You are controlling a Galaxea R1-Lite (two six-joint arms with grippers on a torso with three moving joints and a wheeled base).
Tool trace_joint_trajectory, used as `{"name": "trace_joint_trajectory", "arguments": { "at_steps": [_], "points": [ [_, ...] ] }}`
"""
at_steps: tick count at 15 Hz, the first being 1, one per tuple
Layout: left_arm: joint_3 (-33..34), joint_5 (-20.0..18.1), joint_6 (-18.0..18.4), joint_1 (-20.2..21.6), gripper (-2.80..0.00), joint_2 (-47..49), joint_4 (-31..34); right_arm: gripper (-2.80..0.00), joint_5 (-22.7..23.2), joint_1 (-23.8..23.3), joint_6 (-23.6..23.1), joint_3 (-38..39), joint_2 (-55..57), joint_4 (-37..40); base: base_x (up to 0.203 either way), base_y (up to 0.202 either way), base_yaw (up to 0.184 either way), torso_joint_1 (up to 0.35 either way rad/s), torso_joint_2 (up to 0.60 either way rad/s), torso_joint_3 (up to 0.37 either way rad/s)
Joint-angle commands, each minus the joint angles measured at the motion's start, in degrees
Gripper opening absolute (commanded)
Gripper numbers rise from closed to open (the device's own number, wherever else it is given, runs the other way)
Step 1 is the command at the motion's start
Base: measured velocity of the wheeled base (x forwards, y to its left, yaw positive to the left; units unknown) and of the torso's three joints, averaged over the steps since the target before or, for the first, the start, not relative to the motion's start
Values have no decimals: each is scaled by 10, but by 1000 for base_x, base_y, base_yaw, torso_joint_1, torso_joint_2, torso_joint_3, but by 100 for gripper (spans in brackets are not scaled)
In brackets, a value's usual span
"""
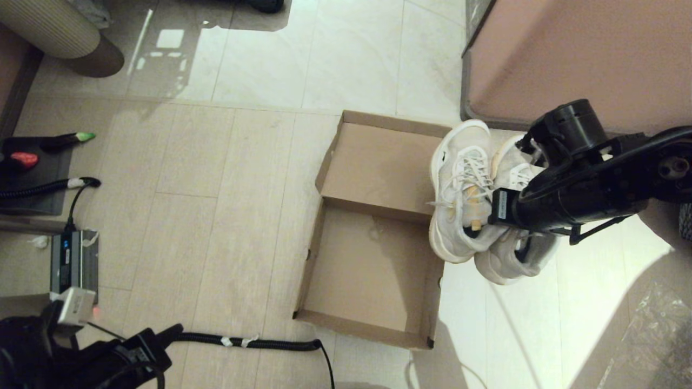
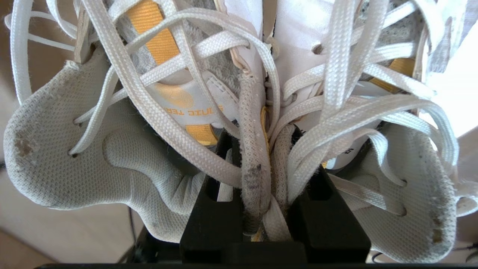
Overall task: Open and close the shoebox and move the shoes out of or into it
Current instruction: Put the shoes out of the shoe box
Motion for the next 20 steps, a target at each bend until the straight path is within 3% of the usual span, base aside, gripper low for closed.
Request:
{"name": "trace_joint_trajectory", "arguments": {
  "at_steps": [1, 7, 11, 15, 18, 20],
  "points": [
    [-4, -1, -2, 0, -280, 2, -4, -280, 3, -33, 1, 0, -4, 1, 0, 0, 0, 0, 0, 0],
    [-15, -4, -1, 0, -280, 2, -5, -280, 40, -157, -30, -21, 59, -12, 0, 0, 0, 0, 0, 0],
    [-45, -3, 0, 1, -280, 15, -6, -280, 44, -188, -39, -95, 175, -45, 0, 0, 0, 0, 0, 0],
    [-79, 1, 1, 1, -280, 48, -7, -280, 44, -212, -50, -225, 304, -57, 0, 0, 0, 0, 0, 0],
    [-93, 2, 3, 1, -280, 65, -26, -280, 55, -242, -113, -323, 373, -57, 0, 0, 0, 0, 0, 0],
    [-95, 3, 2, 5, -280, 73, -26, -280, 81, -253, -157, -330, 391, -59, 0, 0, 0, 0, 0, 0]
  ]
}}
